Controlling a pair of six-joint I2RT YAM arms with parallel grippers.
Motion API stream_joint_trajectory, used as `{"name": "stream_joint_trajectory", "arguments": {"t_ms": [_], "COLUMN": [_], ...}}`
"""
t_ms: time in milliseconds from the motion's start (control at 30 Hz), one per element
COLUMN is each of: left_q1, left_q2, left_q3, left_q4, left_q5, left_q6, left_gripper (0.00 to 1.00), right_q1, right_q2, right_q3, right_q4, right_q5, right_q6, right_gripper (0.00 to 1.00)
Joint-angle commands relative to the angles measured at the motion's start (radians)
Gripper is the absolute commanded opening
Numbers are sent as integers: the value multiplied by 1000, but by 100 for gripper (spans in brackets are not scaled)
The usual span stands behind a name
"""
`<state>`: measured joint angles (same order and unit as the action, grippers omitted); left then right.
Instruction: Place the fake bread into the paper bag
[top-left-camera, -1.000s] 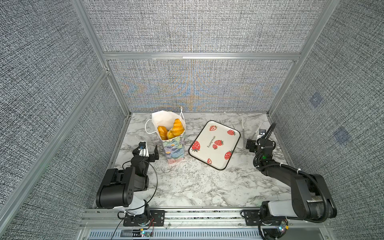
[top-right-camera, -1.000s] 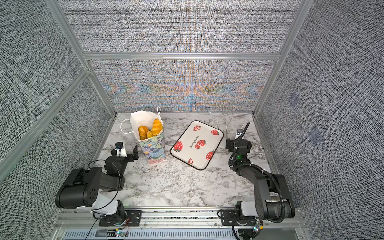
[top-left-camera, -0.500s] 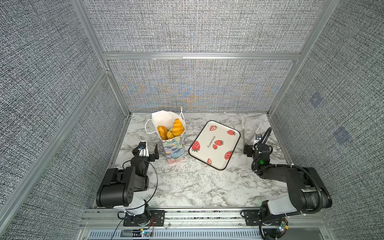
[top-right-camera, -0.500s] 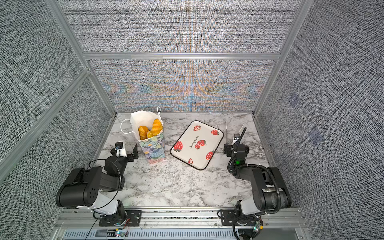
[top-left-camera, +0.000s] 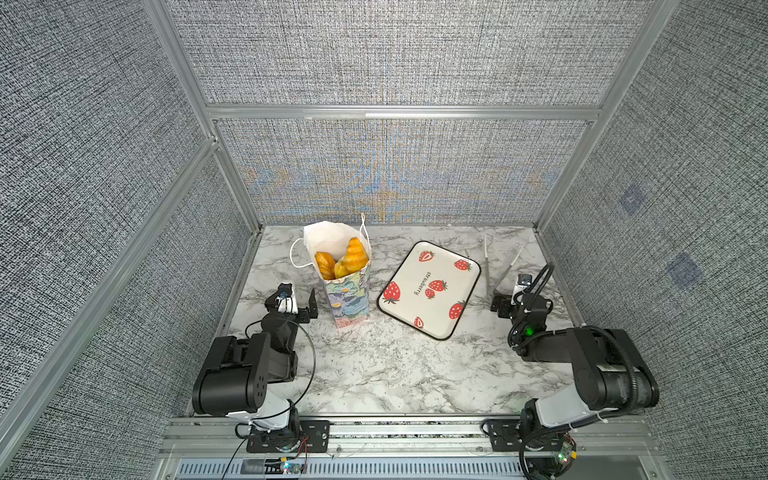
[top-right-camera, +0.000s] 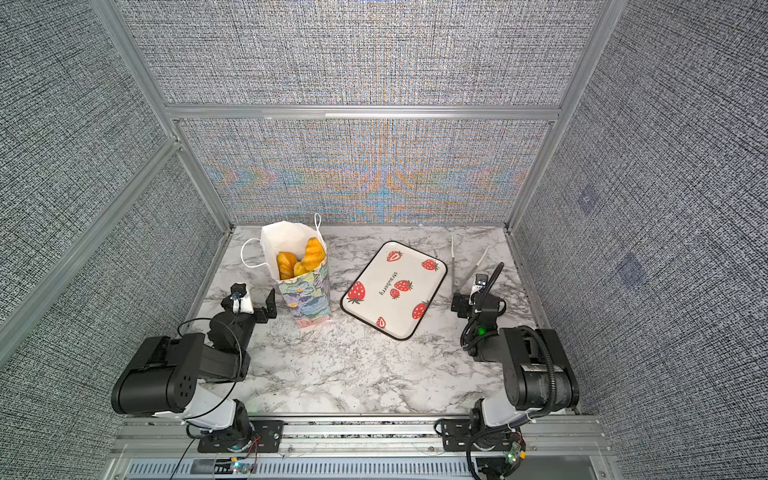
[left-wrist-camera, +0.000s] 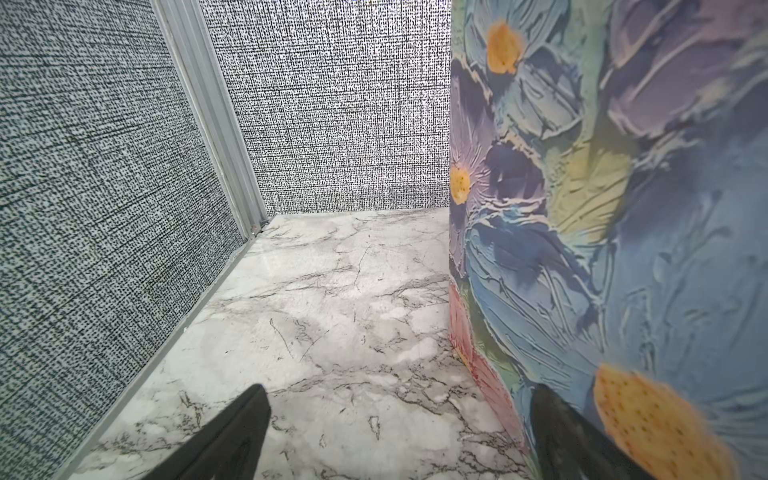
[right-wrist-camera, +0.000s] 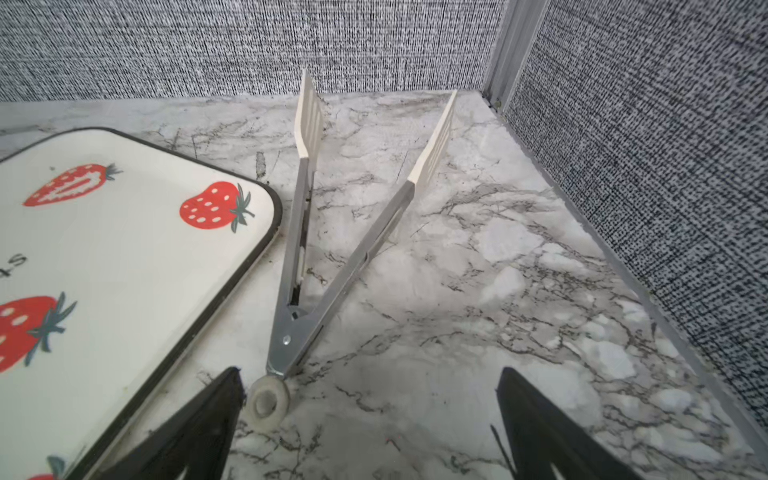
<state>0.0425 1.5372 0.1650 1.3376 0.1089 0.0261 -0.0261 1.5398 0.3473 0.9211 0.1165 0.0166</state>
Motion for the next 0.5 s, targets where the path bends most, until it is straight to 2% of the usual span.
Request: {"name": "stream_joint_trajectory", "arguments": {"t_ms": [0,67,467], "left_q1": [1,0,0], "left_q2": [0,0,1], "left_q3": [2,0,2], "left_q4": [28,28,28], "left_q5": [10,11,11], "left_q6": [5,5,5], "left_gripper": [99,99,99], "right_q1": [0,0,1], "right_q2": [0,-1,-3], "right_q3": [-3,-4,-10], "right_q4": [58,62,70], "right_q5": [-21,-21,-19], "right_q6": [7,7,6], "right_gripper": [95,99,99]}}
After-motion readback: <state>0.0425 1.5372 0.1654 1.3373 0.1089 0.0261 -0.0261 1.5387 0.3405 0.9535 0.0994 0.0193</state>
